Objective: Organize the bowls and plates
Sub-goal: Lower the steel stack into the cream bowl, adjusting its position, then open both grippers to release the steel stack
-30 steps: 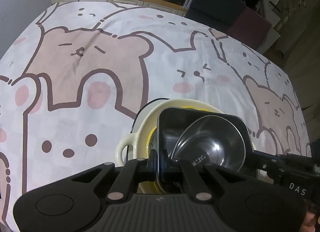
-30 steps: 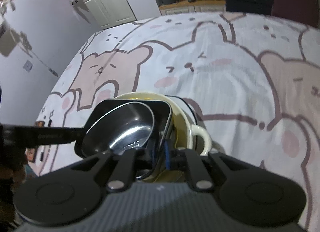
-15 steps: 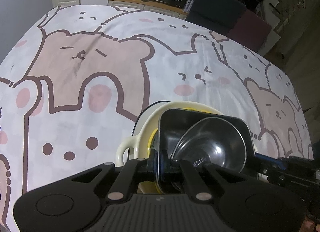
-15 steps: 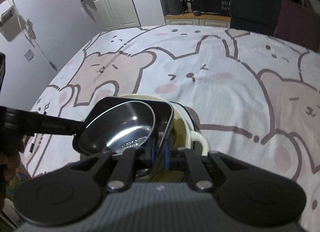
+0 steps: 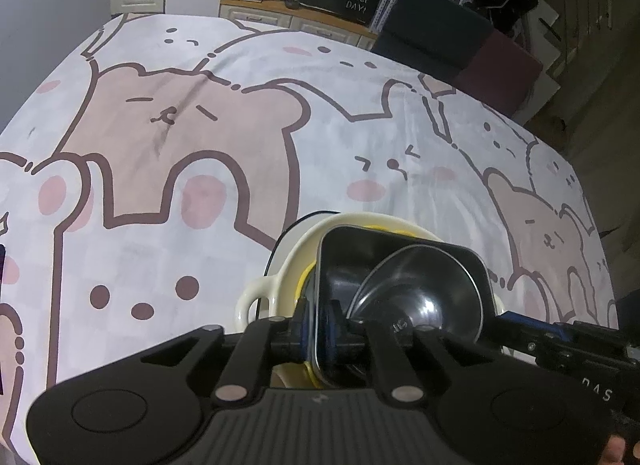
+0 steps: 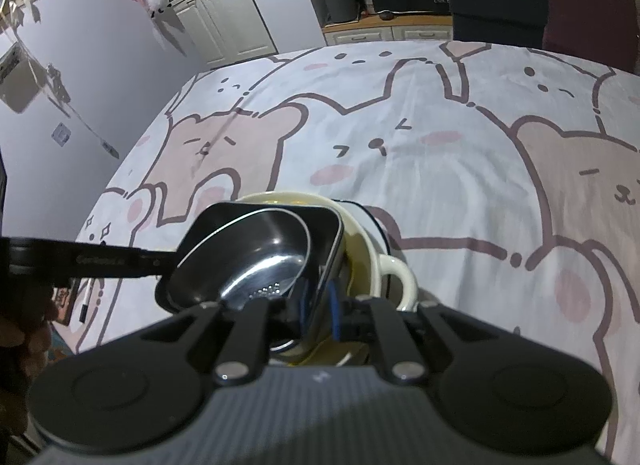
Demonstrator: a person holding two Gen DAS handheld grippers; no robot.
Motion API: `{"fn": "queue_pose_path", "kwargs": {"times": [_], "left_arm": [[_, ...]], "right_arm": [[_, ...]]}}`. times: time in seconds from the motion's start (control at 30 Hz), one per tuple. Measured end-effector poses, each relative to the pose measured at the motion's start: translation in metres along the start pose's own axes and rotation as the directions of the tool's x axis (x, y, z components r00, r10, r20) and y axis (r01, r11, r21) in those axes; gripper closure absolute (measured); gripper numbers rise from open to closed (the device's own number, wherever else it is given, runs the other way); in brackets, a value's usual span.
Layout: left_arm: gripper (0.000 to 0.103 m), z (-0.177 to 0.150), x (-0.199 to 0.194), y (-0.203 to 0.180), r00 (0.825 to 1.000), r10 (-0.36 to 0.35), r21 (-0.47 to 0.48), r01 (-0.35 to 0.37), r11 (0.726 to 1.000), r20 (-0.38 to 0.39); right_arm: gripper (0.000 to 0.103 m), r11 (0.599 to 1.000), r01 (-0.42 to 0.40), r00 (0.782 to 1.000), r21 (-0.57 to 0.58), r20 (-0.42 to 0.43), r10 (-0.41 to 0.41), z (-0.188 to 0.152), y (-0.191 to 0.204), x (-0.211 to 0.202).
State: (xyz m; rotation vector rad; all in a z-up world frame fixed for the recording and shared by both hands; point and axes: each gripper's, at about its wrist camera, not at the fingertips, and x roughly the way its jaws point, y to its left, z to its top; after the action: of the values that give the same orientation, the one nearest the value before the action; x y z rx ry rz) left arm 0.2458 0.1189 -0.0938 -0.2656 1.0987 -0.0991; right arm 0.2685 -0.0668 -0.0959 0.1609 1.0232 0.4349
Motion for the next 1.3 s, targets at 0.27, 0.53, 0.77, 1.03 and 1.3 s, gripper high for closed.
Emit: {"fn": "queue_pose_path", "kwargs": {"times": [0.27, 0.53, 0.77, 1.03, 1.3], "left_arm": [[0.085, 0.000, -0.005, -0.001, 1.000, -0.015, -0.004, 0.015, 1.000, 0.007], [0.077, -0.002, -0.013, -0.003, 1.000, 0.016, 0.007, -0.016, 1.000, 0.018], [0.039, -0.006, -0.039, -0.007, 0.997, 0.039, 0.017, -0.040, 0.999, 0.072], [0.006, -0.026, -0.099, -0.017, 0.976, 0.052, 0.028, -0.060, 0.998, 0.213], [0.000, -0.052, -0.152, -0.034, 0.957, 0.084, 0.064, -0.106, 0.992, 0.276]], "right_arm": [[0.080, 1.000, -0.011, 1.000, 0.009, 0.010, 0.011, -0.001, -0.001, -0.005], [0.077, 1.000, -0.016, 1.000, 0.014, 0.020, 0.016, 0.000, 0.000, -0.010], [0.048, 1.000, -0.001, 0.998, 0.004, 0.065, 0.001, -0.002, 0.002, -0.028], [0.014, 0.998, 0.063, 0.981, 0.013, 0.184, -0.064, -0.014, 0.002, -0.074], [0.000, 0.996, 0.084, 0.955, -0.034, 0.288, -0.070, -0.043, 0.018, -0.123]]}}
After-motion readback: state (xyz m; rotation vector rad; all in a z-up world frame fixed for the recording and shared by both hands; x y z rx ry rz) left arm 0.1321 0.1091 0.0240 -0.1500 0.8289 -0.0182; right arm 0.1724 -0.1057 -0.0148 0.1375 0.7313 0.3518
